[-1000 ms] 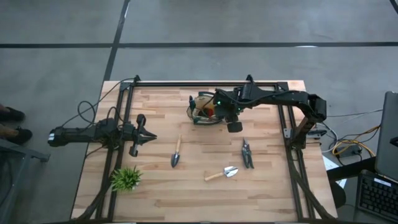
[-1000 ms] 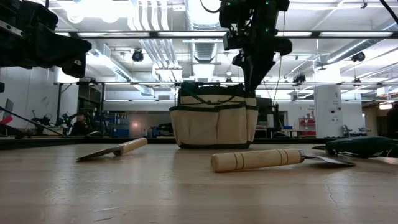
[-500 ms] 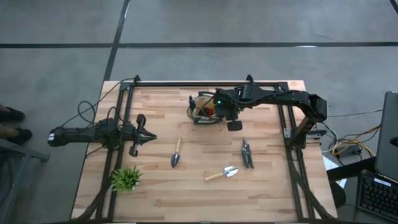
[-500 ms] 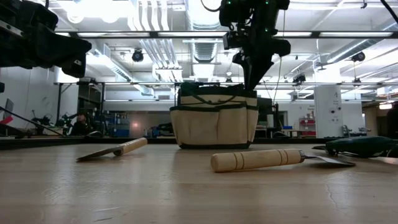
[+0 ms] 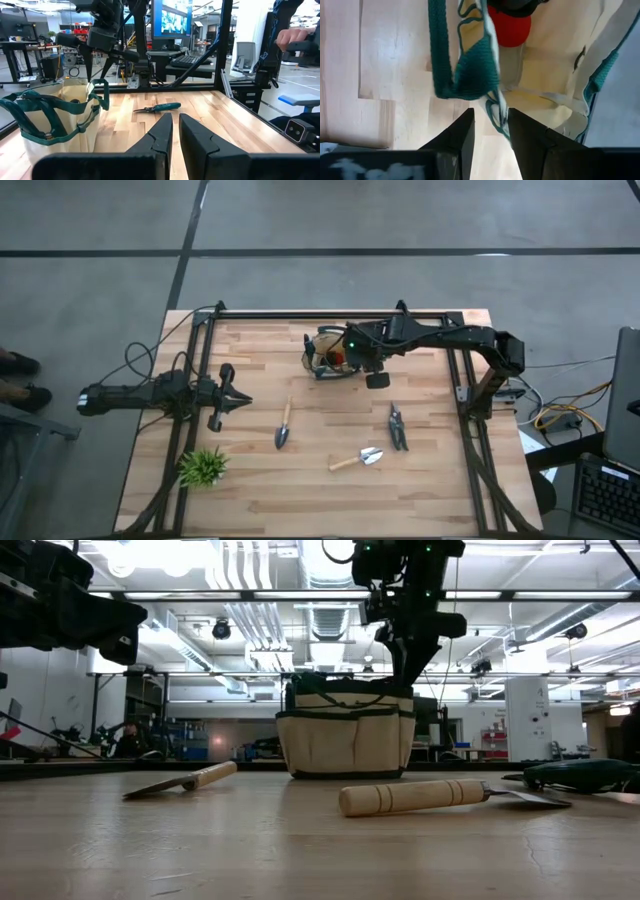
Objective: Pick & Place Garden tools in Gardening bag
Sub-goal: Adjust the gardening bag
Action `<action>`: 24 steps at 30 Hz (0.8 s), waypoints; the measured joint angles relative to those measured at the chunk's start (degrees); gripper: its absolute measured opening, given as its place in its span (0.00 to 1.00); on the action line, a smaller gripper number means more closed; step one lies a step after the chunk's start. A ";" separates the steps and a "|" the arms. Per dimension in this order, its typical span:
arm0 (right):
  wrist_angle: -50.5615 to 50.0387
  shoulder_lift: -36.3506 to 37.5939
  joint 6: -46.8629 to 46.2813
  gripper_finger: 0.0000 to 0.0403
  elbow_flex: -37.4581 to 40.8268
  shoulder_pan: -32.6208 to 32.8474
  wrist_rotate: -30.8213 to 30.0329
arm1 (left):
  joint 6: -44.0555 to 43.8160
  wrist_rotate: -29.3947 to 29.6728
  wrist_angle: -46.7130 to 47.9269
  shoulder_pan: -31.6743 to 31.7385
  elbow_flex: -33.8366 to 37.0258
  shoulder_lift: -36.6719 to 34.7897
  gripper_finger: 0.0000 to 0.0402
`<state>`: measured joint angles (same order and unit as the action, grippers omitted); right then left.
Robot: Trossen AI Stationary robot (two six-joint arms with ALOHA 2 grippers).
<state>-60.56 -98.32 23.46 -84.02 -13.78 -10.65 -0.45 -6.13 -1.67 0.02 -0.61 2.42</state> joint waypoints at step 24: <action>1.53 -0.05 0.57 0.25 2.16 -0.90 -1.37 | 0.00 0.00 0.00 0.00 -0.01 0.00 0.09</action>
<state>-59.02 -98.37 24.03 -81.87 -14.68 -12.02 -0.45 -6.13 -1.67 0.02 -0.62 2.42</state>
